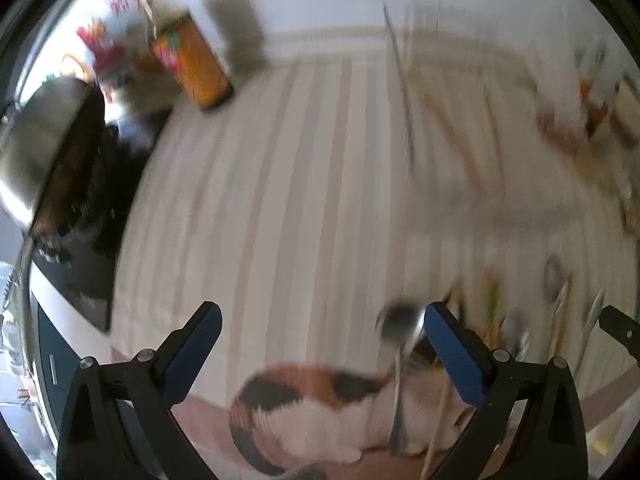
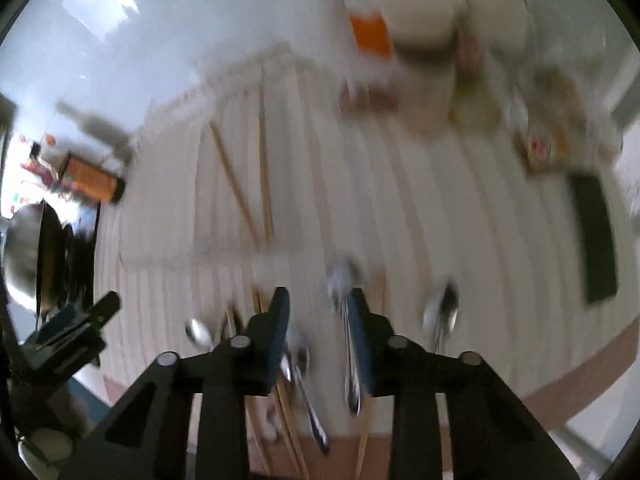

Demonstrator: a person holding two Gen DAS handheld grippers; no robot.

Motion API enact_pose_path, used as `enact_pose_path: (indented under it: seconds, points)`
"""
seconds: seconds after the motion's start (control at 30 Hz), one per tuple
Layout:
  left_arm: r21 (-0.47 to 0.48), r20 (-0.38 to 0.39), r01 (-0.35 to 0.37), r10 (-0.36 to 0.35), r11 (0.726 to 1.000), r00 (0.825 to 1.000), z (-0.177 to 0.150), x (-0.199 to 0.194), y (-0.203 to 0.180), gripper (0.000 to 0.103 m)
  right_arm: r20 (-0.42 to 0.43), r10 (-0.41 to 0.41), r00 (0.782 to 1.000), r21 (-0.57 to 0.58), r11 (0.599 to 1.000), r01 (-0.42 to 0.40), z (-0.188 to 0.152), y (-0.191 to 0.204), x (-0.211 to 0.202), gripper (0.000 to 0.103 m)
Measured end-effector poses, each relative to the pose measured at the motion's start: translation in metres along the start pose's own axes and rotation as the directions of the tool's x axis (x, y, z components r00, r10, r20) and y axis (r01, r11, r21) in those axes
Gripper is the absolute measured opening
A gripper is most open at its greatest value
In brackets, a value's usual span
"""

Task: Organize utensils
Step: 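Grasp a banded chopstick with the left tool while the right tool grasps another chopstick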

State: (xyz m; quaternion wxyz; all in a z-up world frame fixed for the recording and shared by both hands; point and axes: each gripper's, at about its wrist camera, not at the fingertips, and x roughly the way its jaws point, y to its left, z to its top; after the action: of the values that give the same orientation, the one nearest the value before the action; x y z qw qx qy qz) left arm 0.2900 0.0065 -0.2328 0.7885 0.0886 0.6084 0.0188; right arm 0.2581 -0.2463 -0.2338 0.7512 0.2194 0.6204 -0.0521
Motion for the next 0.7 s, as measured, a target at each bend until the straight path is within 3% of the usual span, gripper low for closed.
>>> enact_pose_path:
  seconds: [0.1,0.23,0.37,0.47,0.6,0.7]
  points:
    - [0.009,-0.054,-0.011,0.012,1.0,0.998,-0.021,0.019,0.003,0.097,-0.084,0.065,0.994,0.01,0.998,-0.064,-0.03,0.002,0.023,0.022]
    - [0.011,-0.09,-0.021,0.021,1.0,0.996,-0.038,0.032,0.011,0.09,-0.147,0.083,0.986,-0.03,0.996,-0.088,-0.053,0.022,0.049,0.022]
    - [0.007,-0.097,-0.025,0.025,1.0,0.995,-0.042,0.036,0.018,0.088,-0.181,0.03,0.983,-0.091,0.995,-0.047,-0.065,0.045,0.076,0.022]
    - [0.002,-0.092,-0.011,0.011,1.0,0.996,-0.043,0.035,0.021,0.088,-0.185,-0.053,0.981,-0.131,0.991,0.029,-0.072,0.05,0.092,0.022]
    - [0.01,-0.092,0.06,-0.058,0.998,0.994,-0.046,0.03,0.011,0.076,-0.149,-0.088,0.985,-0.155,0.986,0.065,-0.076,0.054,0.091,0.003]
    - [0.024,-0.117,0.16,-0.156,0.987,0.981,-0.046,0.027,-0.01,0.068,-0.138,-0.128,0.982,-0.134,0.985,0.11,-0.077,0.047,0.094,0.0]
